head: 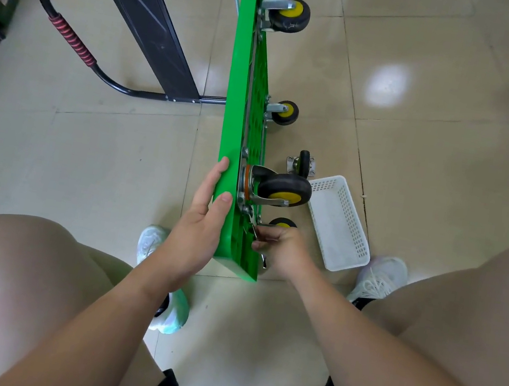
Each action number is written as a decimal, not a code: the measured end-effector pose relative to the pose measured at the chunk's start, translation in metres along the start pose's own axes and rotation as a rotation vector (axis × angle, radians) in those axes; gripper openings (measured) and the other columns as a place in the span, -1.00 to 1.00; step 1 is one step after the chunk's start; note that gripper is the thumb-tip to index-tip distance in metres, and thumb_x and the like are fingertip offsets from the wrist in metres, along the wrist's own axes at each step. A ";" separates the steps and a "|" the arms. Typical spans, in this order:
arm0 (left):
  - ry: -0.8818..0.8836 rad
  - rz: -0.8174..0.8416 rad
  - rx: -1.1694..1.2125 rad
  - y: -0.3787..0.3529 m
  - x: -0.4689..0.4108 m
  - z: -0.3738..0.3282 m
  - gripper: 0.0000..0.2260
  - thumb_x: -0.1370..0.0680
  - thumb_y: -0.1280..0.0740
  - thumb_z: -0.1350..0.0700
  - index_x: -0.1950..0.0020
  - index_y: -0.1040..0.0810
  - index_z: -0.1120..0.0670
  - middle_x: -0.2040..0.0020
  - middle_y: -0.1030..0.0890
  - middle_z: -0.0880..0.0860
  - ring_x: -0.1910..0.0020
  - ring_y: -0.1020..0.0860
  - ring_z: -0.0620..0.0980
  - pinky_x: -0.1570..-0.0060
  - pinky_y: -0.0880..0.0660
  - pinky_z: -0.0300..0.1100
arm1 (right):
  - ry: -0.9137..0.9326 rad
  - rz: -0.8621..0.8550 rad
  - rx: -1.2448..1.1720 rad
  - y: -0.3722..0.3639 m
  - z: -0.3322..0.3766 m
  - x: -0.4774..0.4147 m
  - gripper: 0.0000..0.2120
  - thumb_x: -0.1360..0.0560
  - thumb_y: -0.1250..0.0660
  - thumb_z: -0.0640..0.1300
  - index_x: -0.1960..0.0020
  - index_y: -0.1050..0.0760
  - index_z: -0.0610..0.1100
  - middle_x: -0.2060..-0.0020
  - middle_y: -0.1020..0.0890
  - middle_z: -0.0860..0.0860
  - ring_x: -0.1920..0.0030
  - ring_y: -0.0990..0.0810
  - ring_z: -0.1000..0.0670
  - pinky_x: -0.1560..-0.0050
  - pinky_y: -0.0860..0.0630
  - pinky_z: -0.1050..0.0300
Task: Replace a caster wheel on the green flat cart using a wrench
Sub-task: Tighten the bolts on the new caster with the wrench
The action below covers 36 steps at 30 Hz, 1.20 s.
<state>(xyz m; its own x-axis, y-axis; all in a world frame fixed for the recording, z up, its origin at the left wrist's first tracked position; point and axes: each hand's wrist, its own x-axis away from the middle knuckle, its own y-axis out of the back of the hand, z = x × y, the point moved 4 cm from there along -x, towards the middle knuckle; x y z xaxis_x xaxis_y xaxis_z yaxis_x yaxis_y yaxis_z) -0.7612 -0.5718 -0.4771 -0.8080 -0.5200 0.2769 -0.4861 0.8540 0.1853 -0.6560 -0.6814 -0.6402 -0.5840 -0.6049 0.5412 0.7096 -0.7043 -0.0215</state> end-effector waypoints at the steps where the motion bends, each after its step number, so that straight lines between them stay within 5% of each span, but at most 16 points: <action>1: 0.000 -0.002 0.002 0.000 0.000 0.000 -0.51 -0.55 -0.18 -0.28 -0.49 -0.22 -0.55 -0.58 -0.30 -0.29 -0.58 -0.31 -0.13 -0.58 -0.24 0.09 | -0.004 -0.010 -0.017 0.000 0.000 -0.001 -0.67 -0.37 -0.50 -0.37 -0.12 -0.70 -0.18 -0.02 -0.74 -0.09 -0.16 -0.66 -0.19 -0.35 -0.50 -0.15; 8: 0.000 -0.001 0.013 -0.001 0.000 -0.001 -0.54 -0.62 -0.16 -0.20 -0.51 -0.22 -0.52 -0.57 -0.32 -0.31 -0.56 -0.33 -0.17 -0.58 -0.25 0.06 | -0.005 0.004 -0.012 -0.001 -0.001 0.000 -0.67 -0.42 -0.38 -0.53 -0.13 -0.67 -0.30 -0.04 -0.70 -0.17 -0.11 -0.63 -0.17 -0.35 -0.48 -0.06; 12: 0.009 -0.007 0.011 0.000 0.000 -0.001 -0.54 -0.63 -0.15 -0.17 -0.51 -0.22 -0.52 -0.56 -0.31 -0.33 -0.55 -0.32 -0.19 -0.58 -0.26 0.06 | 0.006 0.030 -0.026 -0.003 0.000 0.006 -0.67 -0.45 -0.41 -0.45 -0.06 -0.72 -0.11 0.00 -0.71 -0.02 -0.10 -0.63 -0.09 -0.35 -0.49 -0.06; 14: 0.007 -0.010 -0.009 -0.001 0.000 -0.002 -0.54 -0.63 -0.14 -0.18 -0.52 -0.20 -0.52 -0.58 -0.27 -0.33 -0.57 -0.27 -0.22 -0.60 -0.22 0.05 | 0.008 0.001 -0.034 -0.002 -0.001 0.007 -0.68 -0.46 -0.40 -0.47 -0.12 -0.69 -0.17 0.04 -0.70 0.03 -0.11 -0.63 -0.08 -0.37 -0.47 -0.07; 23: 0.016 -0.023 -0.039 -0.003 0.001 -0.007 -0.55 -0.77 -0.09 0.05 -0.62 -0.18 -0.33 -0.29 -0.35 -0.67 -0.40 -0.30 -0.53 -0.55 -0.22 -0.21 | 0.000 -0.054 -0.123 0.000 -0.001 0.008 -0.66 -0.45 -0.39 -0.52 -0.19 -0.62 -0.33 0.02 -0.69 -0.07 -0.10 -0.62 -0.11 -0.34 -0.49 -0.04; 27: 0.022 -0.015 0.001 -0.002 0.001 -0.005 -0.55 -0.68 -0.14 -0.12 -0.54 -0.20 -0.47 -0.53 -0.31 -0.39 -0.54 -0.31 -0.25 -0.59 -0.23 0.02 | -0.049 -0.041 -0.137 -0.005 -0.005 0.010 -0.65 -0.45 -0.43 -0.46 -0.20 -0.63 -0.25 0.02 -0.70 -0.01 -0.14 -0.65 -0.09 -0.36 -0.48 -0.01; 34: 0.025 -0.008 -0.009 -0.002 0.001 -0.005 -0.54 -0.67 -0.14 -0.12 -0.54 -0.20 -0.48 -0.42 -0.32 -0.55 -0.52 -0.30 -0.32 -0.60 -0.23 0.01 | -0.057 -0.093 -0.192 -0.005 -0.004 0.014 -0.65 -0.44 -0.39 -0.54 -0.17 -0.64 -0.29 0.01 -0.69 -0.10 -0.07 -0.63 -0.11 -0.34 -0.50 -0.03; 36: 0.024 -0.005 -0.007 -0.002 0.000 -0.005 -0.53 -0.65 -0.15 -0.14 -0.53 -0.20 -0.50 -0.44 -0.34 -0.52 -0.52 -0.33 -0.29 -0.58 -0.25 0.02 | -0.006 -0.140 -0.158 -0.001 -0.002 0.014 -0.64 -0.43 -0.39 -0.54 -0.04 -0.70 -0.15 0.03 -0.70 -0.07 -0.03 -0.62 -0.09 -0.34 -0.50 -0.06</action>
<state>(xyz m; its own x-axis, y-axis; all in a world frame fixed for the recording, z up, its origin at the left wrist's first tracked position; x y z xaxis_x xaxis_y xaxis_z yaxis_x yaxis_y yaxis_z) -0.7592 -0.5734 -0.4728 -0.7975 -0.5245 0.2981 -0.4877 0.8514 0.1932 -0.6654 -0.6900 -0.6343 -0.6698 -0.4949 0.5536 0.5506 -0.8312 -0.0769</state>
